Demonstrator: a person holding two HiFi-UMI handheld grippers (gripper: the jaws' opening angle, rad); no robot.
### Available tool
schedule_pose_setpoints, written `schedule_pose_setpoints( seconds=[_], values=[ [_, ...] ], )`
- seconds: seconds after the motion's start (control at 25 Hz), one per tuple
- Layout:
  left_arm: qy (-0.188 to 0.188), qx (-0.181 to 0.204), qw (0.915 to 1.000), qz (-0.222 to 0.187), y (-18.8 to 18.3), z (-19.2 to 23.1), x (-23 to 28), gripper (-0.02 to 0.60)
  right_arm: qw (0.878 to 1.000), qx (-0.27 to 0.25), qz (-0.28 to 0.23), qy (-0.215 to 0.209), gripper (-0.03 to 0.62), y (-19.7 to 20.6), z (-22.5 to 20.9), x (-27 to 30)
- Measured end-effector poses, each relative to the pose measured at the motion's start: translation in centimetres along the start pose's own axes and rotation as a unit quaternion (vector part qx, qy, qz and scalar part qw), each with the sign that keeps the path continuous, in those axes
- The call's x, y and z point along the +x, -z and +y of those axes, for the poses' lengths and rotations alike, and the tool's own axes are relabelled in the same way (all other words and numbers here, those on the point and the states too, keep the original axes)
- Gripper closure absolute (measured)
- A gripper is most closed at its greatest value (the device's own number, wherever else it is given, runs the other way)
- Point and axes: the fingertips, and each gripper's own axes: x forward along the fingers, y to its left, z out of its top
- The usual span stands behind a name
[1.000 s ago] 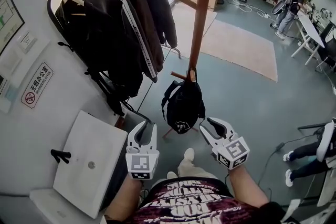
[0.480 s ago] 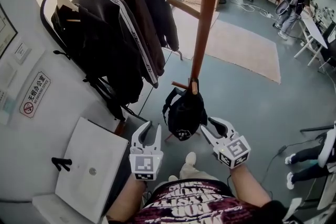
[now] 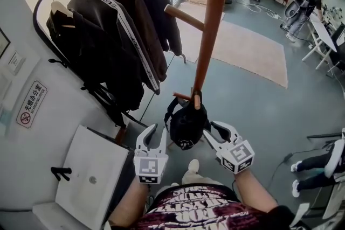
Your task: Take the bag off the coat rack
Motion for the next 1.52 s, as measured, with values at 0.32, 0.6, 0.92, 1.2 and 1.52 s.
schedule_pose_setpoints(
  seconds=[0.32, 0.6, 0.92, 1.2, 1.52],
  values=[
    [-0.001, -0.003, 1.0, -0.008, -1.6, -0.3, 2.7, 0.499, 1.0, -0.002, -0.003, -0.018, 0.441, -1.0, -2.2, 1.5],
    [-0.002, -0.01, 0.9999, -0.01, -2.4, -0.7, 5.2, 0.497, 0.999, -0.009, -0.003, -0.039, 0.441, -1.7, -4.2, 3.3],
    [0.019, -0.016, 0.9997, -0.003, -2.6, -2.7, 8.6, 0.482, 0.997, -0.019, -0.004, -0.077, 0.441, -2.5, -6.0, 5.6],
    [0.022, -0.017, 0.9996, 0.004, -2.4, -4.0, 10.6, 0.48, 0.994, -0.02, 0.004, -0.109, 0.441, -2.3, -6.2, 7.1],
    [0.05, 0.011, 0.9986, 0.014, -1.9, -5.3, 12.9, 0.48, 0.994, -0.008, 0.009, -0.108, 0.444, -1.8, -6.0, 8.5]
  ],
)
